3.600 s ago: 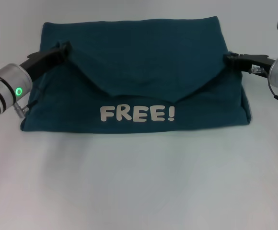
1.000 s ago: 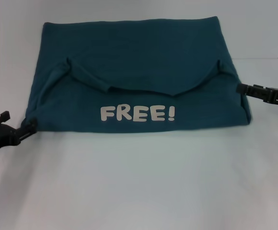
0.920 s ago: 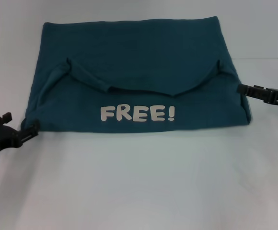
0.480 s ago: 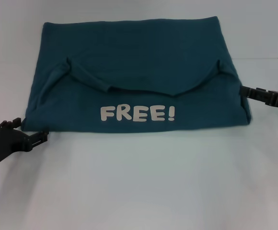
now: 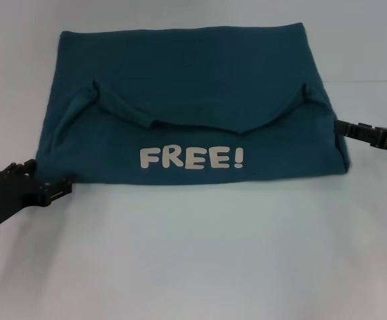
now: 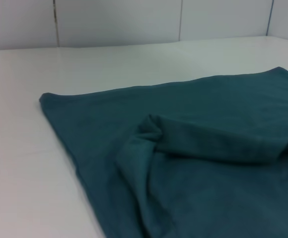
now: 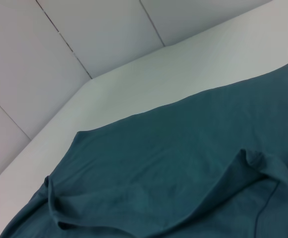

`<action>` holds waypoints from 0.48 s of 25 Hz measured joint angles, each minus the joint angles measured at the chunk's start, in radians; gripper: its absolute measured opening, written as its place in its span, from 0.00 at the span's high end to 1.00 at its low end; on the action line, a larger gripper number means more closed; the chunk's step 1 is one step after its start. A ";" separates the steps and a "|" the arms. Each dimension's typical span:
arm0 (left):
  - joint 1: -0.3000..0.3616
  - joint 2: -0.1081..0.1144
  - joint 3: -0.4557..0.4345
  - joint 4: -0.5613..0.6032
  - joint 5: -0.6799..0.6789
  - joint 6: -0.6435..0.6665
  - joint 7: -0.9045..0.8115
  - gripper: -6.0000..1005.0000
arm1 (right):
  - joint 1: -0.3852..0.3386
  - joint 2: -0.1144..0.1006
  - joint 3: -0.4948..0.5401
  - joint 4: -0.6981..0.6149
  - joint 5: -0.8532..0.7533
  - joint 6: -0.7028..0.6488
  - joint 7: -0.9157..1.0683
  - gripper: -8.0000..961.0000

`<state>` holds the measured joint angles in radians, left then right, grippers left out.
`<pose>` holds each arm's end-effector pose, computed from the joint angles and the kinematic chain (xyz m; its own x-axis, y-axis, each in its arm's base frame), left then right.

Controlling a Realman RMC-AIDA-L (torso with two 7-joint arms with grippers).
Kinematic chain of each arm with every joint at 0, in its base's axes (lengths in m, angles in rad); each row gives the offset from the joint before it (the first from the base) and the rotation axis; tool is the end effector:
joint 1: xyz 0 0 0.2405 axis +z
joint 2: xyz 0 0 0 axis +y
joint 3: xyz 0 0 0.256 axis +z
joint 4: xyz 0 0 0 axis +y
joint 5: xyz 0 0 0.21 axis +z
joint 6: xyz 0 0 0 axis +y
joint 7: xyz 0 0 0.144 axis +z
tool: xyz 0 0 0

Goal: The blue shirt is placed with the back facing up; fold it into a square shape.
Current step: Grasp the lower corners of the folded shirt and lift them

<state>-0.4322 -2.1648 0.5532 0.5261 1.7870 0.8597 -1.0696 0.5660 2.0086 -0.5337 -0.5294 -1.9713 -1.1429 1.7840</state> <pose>-0.3610 0.3430 -0.0095 0.7373 0.4124 0.5351 0.6725 -0.3723 -0.6396 0.3190 0.3813 0.0386 0.3950 -0.5998 -0.6958 -0.9091 -0.3641 -0.2023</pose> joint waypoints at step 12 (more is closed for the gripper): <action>0.003 -0.001 0.016 0.009 0.001 -0.005 -0.008 0.18 | -0.008 0.001 0.000 0.000 0.004 0.008 0.000 0.21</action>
<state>-0.4296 -2.1659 0.5688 0.5352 1.7877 0.8549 -1.0777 0.5583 2.0095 -0.5338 -0.5291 -1.9675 -1.1346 1.7840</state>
